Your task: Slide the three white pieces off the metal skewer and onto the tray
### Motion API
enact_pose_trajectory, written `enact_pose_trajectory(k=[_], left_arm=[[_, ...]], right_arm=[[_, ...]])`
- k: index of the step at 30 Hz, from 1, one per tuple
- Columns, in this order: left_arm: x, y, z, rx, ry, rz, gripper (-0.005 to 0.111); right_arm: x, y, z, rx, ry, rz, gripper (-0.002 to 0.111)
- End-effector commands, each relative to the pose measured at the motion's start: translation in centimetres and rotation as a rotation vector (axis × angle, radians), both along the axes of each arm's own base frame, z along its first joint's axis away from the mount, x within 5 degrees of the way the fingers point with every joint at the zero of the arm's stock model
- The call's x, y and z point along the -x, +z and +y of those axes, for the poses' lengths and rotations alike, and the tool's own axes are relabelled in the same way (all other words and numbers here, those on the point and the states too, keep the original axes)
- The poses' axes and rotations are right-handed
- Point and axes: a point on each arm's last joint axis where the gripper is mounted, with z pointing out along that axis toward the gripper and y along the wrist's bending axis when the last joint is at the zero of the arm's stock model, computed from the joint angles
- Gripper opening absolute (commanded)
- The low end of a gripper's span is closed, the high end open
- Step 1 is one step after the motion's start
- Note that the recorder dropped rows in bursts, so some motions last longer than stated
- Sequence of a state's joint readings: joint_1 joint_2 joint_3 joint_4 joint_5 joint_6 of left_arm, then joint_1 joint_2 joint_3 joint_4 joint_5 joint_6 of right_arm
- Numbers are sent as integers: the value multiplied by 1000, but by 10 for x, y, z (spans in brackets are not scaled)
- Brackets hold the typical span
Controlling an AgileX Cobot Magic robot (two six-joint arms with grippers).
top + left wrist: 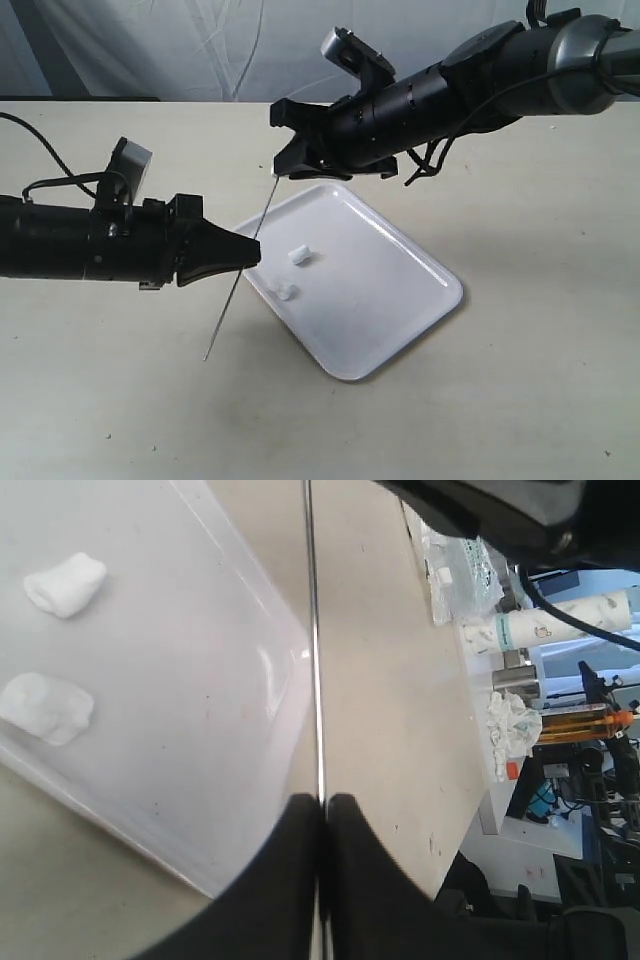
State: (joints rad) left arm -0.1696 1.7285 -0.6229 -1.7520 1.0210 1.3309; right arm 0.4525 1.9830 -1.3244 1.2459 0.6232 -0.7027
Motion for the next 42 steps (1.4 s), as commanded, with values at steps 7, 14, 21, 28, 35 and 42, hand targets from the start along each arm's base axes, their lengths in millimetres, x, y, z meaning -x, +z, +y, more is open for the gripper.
enact_pose_trajectory(k=[7,14,21,28,35,42], left_arm=[[6,2,-5,39,-47,2,0],[17,-6,-3,35,-49,46,0],[29,-12,-2,46,-59,89,0],[50,-23,2,31,-68,138,0],[60,-34,9,-71,-48,129,0],[59,-36,11,-111,-49,97,0]], right_arm=[[-13,-3,-11,104,-98,-120,18],[-19,-4,-16,166,-127,-187,18],[-21,-4,-18,191,-141,-217,18],[-21,-5,-19,218,-118,-235,18],[-1,-14,-16,262,75,-94,27],[6,-14,-20,312,99,-12,52]])
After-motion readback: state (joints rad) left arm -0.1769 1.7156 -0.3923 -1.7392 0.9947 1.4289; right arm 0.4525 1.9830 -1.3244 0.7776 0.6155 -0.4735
